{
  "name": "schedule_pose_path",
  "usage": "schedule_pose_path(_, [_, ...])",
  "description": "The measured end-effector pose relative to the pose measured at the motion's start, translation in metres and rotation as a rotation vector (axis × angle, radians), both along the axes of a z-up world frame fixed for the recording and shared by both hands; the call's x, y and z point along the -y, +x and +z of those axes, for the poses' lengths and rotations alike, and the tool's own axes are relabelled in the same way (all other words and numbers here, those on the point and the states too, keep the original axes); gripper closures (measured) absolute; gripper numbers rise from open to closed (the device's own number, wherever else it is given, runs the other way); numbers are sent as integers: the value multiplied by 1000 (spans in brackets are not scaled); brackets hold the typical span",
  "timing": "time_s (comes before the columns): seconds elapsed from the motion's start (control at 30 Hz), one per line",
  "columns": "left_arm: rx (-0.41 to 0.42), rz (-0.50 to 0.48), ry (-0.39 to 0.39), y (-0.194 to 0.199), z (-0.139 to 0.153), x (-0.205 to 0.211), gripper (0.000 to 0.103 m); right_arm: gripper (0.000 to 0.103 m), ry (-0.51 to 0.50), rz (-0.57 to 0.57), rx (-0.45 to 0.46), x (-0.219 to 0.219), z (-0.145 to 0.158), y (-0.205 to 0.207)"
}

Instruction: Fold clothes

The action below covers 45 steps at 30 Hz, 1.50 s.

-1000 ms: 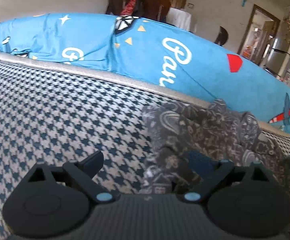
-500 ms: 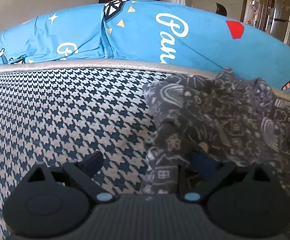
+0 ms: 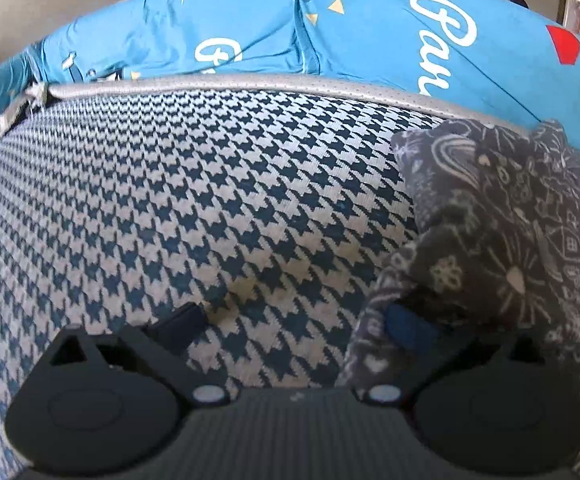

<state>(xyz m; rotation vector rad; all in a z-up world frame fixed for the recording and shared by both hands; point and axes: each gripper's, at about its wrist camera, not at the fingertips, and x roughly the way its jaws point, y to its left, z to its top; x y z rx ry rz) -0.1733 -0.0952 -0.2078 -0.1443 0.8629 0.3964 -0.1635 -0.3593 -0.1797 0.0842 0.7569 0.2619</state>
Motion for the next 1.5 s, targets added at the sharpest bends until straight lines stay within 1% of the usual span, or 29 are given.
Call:
schedule_pose_path(0.07, [4,0,-3,0,4,2,1,60,-3,4,5,0,0,-1])
schedule_pose_path(0.2, [19,22,-38,-5,17,2,2,59,-9,12,14,-1,0,-4])
schedule_pose_path(0.27, [46,23,-45,-9,26,2,2,59,-3,14,20,0,1,-5])
schedule_pose_path(0.4, [137,8,13,-17,46,13,1,59,23,13,37,3,4,-9])
schedule_pose_path(0.47, [177,-20,10,-15,53,18,0,59,53,13,56,7,6,-11])
schedule_pose_path(0.57, [190,-47,-8,-7,53,24,0,59,59,0,100,12,12,-13])
schedule_pose_path(0.67, [172,-54,-11,1,48,31,0,59,46,-22,142,16,17,-15])
schedule_pose_path(0.73, [163,-60,-3,5,43,34,0,59,25,-20,151,17,19,-14])
schedule_pose_path(0.77, [159,-64,3,6,42,35,0,59,-5,-30,147,17,19,-13])
schedule_pose_path(0.8, [156,-68,8,8,40,36,0,59,-48,-62,138,18,18,-11])
schedule_pose_path(0.87, [151,-75,16,10,37,37,0,59,-100,-135,117,25,16,-7])
schedule_pose_path(0.97, [143,-77,17,12,34,37,0,61,-46,-189,59,44,11,-1])
schedule_pose_path(1.03, [133,-74,13,14,32,35,0,63,-7,-198,49,52,10,0])
schedule_pose_path(1.13, [108,-72,15,17,27,34,0,63,13,-192,42,56,11,1])
schedule_pose_path(1.23, [95,-74,21,18,23,34,0,63,96,-205,26,69,11,-1])
schedule_pose_path(1.27, [85,-74,13,19,21,32,0,63,105,-201,24,71,11,-1])
schedule_pose_path(1.43, [74,-63,-36,20,18,25,0,63,124,-177,51,76,17,-8])
schedule_pose_path(1.47, [75,-61,-42,20,18,25,0,62,122,-171,66,78,20,-10])
schedule_pose_path(1.5, [80,-64,-30,18,20,27,0,62,116,-165,84,79,23,-13])
